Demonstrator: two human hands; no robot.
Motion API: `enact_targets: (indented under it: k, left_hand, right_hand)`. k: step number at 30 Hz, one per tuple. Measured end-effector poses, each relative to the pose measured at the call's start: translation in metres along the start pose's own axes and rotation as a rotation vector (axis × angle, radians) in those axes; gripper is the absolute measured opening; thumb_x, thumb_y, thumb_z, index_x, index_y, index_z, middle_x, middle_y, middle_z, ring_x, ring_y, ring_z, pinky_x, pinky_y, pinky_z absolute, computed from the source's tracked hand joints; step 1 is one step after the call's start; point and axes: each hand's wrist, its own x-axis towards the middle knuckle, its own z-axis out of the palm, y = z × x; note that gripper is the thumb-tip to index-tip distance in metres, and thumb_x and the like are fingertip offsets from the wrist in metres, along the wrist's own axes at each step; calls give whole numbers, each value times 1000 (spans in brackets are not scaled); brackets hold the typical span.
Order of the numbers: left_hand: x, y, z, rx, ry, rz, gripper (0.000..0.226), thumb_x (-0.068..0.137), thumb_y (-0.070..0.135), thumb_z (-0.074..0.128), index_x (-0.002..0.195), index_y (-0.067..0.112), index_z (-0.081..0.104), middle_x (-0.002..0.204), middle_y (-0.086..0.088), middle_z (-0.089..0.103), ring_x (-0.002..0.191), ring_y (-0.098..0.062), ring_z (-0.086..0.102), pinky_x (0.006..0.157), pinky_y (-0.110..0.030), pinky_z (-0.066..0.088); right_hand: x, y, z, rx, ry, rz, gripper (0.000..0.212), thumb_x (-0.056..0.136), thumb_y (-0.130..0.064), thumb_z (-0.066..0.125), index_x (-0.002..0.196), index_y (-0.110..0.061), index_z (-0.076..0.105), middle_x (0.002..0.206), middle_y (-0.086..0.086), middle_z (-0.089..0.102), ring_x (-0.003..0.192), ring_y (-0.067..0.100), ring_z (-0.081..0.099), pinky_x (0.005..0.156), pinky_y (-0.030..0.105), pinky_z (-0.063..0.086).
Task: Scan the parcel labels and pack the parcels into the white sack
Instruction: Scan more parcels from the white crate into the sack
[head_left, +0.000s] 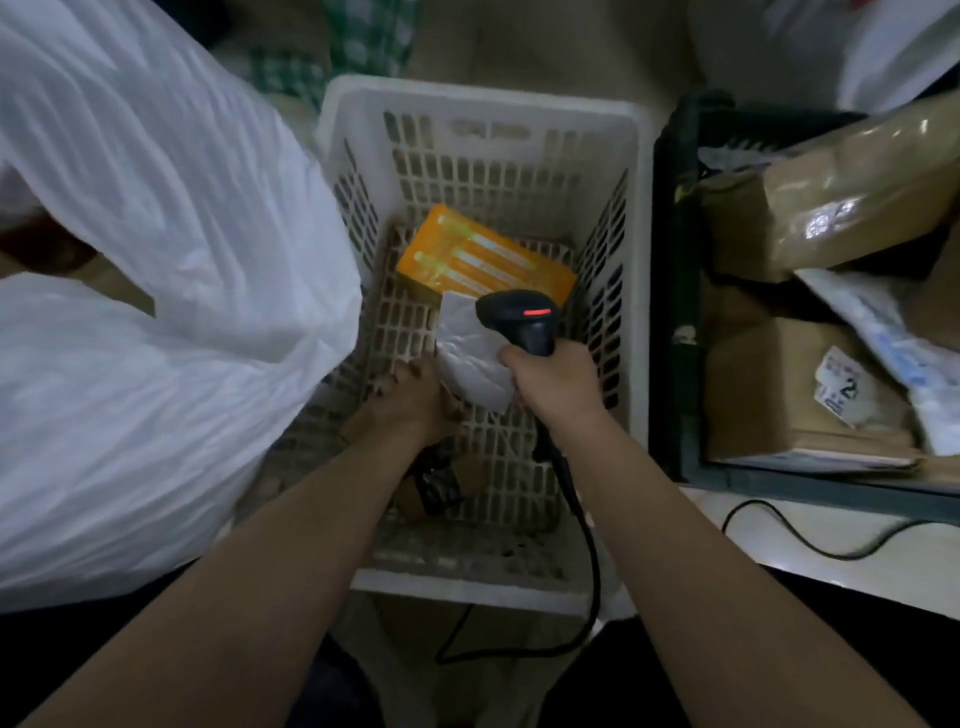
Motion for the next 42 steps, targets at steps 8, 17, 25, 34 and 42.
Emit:
enact_targets:
  k: [8,17,25,34,42]
  left_hand:
    - [-37,2,-33,-283,165,193,85,78,46,69,144,16,24,142,-18,32,128,-39,38,97,-43,39]
    - [-145,10,-99,-906,378,397,67,76,30,80,128,18,41,105,12,56,102,-9,55,83,-13,47]
    - [-257,-7,-147,-1444,306,434,60,88,22,68,138,24,35,120,-5,57,104,-17,62,80,-30,55]
    - [-306,-54,-167,-1196,-2,501,86,73,38,79,145,32,34,143,4,43,127,-20,48,99,-47,49]
    - [-311,-51,-167,-1350,124,416,78,72,47,76,135,23,37,127,-6,54,108,-22,62,91,-40,55]
  right_hand:
    - [-17,-10,-7,61,20,-37,14,80,-19,69,76,-9,59,71,14,54,66,25,53,64,36,41]
    - [-109,-44,-57,337,240,-184,20,88,-27,68,73,-16,58,71,8,61,64,21,57,64,36,45]
    - [-194,-48,-81,462,255,-255,30,80,-46,74,92,-20,63,97,11,70,93,29,66,87,48,53]
    - [-246,-71,-82,549,181,-409,53,75,-32,82,121,-13,63,111,4,70,103,24,65,92,42,51]
    - [-260,-74,-82,439,83,-529,34,83,-27,74,112,-14,64,103,2,70,95,18,64,79,32,49]
